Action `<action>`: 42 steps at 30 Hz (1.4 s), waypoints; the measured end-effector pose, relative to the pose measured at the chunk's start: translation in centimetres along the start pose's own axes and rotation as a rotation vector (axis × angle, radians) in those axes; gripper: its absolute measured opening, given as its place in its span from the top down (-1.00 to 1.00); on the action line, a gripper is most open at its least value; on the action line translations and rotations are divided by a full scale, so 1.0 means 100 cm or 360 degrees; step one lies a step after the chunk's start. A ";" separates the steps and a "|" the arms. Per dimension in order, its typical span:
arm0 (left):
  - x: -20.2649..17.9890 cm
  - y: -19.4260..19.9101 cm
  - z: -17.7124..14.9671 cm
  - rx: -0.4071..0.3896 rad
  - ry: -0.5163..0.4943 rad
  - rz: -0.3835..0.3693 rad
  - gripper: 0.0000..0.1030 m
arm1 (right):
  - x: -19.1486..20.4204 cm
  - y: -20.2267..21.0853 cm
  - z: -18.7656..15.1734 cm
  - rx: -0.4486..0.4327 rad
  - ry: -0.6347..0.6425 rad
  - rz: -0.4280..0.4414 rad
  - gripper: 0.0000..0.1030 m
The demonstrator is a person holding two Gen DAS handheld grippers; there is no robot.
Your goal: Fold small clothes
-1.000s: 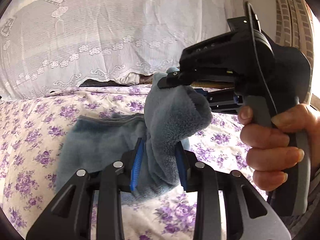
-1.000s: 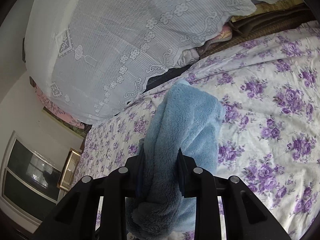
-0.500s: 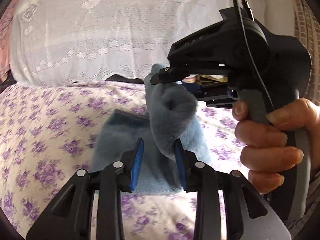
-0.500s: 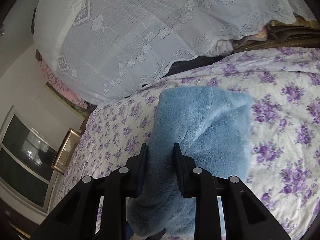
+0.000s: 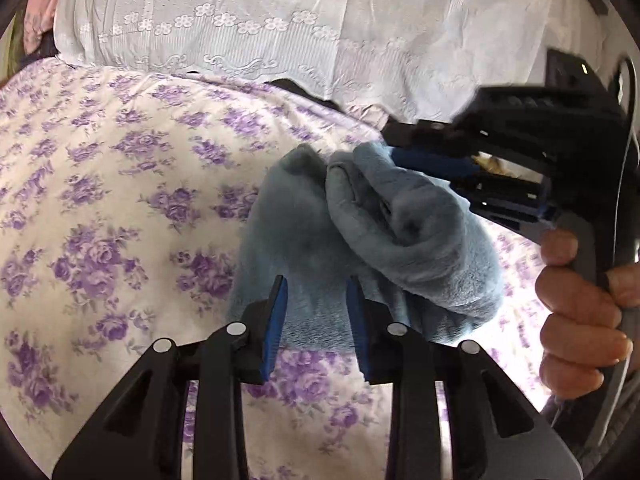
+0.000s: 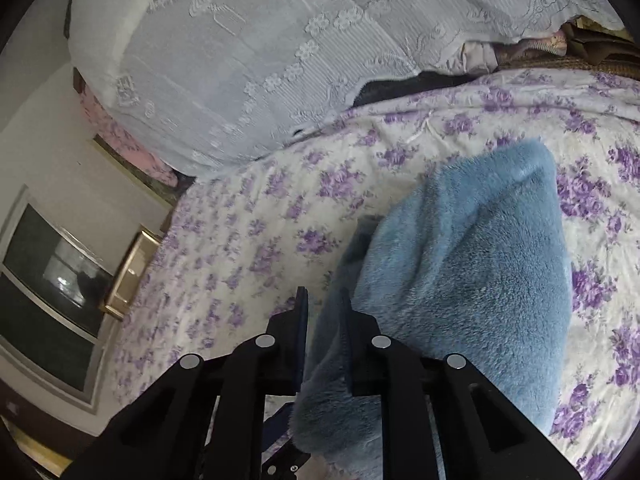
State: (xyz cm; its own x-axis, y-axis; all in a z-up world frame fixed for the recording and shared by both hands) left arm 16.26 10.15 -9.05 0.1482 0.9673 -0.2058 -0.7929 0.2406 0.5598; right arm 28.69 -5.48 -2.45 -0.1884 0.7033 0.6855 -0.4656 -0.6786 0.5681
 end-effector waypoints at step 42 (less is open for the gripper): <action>-0.156 -0.123 0.087 0.0572 -0.0487 -0.0429 0.58 | -0.110 0.119 -0.070 -0.0215 0.0264 -0.0064 -0.04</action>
State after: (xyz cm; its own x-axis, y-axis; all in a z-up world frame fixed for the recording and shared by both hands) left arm 28.82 -7.16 -5.77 0.5264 0.8337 -0.1669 -0.4588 0.4437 0.7698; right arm 19.11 -19.79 -6.40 -0.3018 0.7620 0.5729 -0.5850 -0.6225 0.5199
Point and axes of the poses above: each gripper's, at about its wrist camera, not at the fingertips, and y roughly against the way its jaws point, x to its left, z to its top, the point moved 2 cm from there along -y, roughly the way its jaws point, and after that the axes turned 14 degrees about -y, right-handed, at the moved point
